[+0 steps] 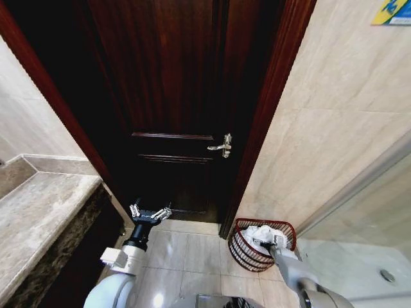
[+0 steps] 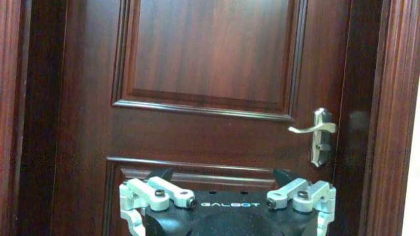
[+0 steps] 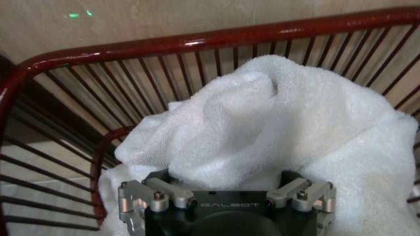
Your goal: Discard the used towel into the hamper.
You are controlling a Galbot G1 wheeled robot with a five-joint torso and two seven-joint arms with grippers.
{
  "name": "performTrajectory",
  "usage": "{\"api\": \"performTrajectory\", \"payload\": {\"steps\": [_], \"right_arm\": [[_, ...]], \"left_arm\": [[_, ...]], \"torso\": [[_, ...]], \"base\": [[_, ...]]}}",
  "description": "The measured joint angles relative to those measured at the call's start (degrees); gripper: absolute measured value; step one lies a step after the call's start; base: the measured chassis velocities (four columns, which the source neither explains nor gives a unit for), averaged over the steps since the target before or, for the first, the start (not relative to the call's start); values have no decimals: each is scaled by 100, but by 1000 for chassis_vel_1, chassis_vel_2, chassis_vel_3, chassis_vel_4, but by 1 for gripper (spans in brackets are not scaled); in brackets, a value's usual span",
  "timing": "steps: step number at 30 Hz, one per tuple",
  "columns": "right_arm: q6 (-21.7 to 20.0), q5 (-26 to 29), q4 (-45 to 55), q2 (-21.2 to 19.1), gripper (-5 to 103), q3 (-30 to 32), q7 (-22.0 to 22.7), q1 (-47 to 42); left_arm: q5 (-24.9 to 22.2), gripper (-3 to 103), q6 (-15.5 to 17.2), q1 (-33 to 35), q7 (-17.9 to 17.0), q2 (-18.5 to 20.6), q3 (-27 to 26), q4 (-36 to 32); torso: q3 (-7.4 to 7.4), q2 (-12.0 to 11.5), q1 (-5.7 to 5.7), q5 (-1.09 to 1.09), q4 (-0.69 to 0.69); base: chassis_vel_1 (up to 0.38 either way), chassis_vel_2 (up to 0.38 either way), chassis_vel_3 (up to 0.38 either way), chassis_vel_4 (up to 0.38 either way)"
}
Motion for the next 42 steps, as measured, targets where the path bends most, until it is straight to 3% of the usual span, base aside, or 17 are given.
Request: {"api": "performTrajectory", "payload": {"steps": [10, 12, 15, 20, 24, 26, 28, 34, 36, 42], "right_arm": [[172, -82, 786, -29, 100, 28, 54, -519], [364, 102, 1701, -92, 100, 39, -14, -1100], [179, 490, 2658, -215, 100, 0, -36, -1652], [-72, 898, 4664, -438, 100, -2, -30, -2896], [-1, 955, 5239, -553, 100, 45, -30, -3334], [218, 954, 5151, -574, 100, 49, -36, -3306], [623, 960, 4428, -568, 100, 21, 26, -2893], [731, 838, 2736, -349, 100, -63, 79, -1724], [901, 672, 1444, -201, 100, -44, 81, -880], [433, 569, 719, 59, 100, -52, 123, -341]], "left_arm": [[0, 99, 0, 0, 0, 0, 0, 0], [0, 99, 0, 0, 0, 0, 0, 0], [0, 99, 0, 0, -1, -1, -1, 0], [0, 99, 0, 0, 0, -1, 0, 0], [0, 99, 0, 0, 0, -1, 0, 0], [0, 99, 0, 0, 0, 0, 0, 0], [0, 99, 0, 0, 0, 0, 0, 0], [0, 99, 0, 0, 1, 2, 1, 0], [0, 99, 0, 0, 1, 4, 1, 0], [0, 99, 0, 0, 0, 0, 0, 0]], "torso": [[-105, -186, -80, 0, -1], [-110, -194, -83, 4, 0], [-110, -192, -83, -6, -3], [-102, -174, -77, -3, -3], [-96, -163, -72, -5, -3], [-94, -158, -70, -6, -4], [-88, -152, -66, 1, -2], [-82, -143, -59, 0, 1], [-78, -137, -56, -2, 0], [-75, -128, -54, -6, -3]], "base": [[0, 0, 0, 0], [0, 0, 0, 0], [0, 0, 0, 0], [0, 0, 0, 0], [0, 0, 0, 0], [0, 0, 0, 0], [0, 0, 0, 0], [0, 0, 0, 0], [0, 0, 0, 0], [0, 0, 0, 0]]}}
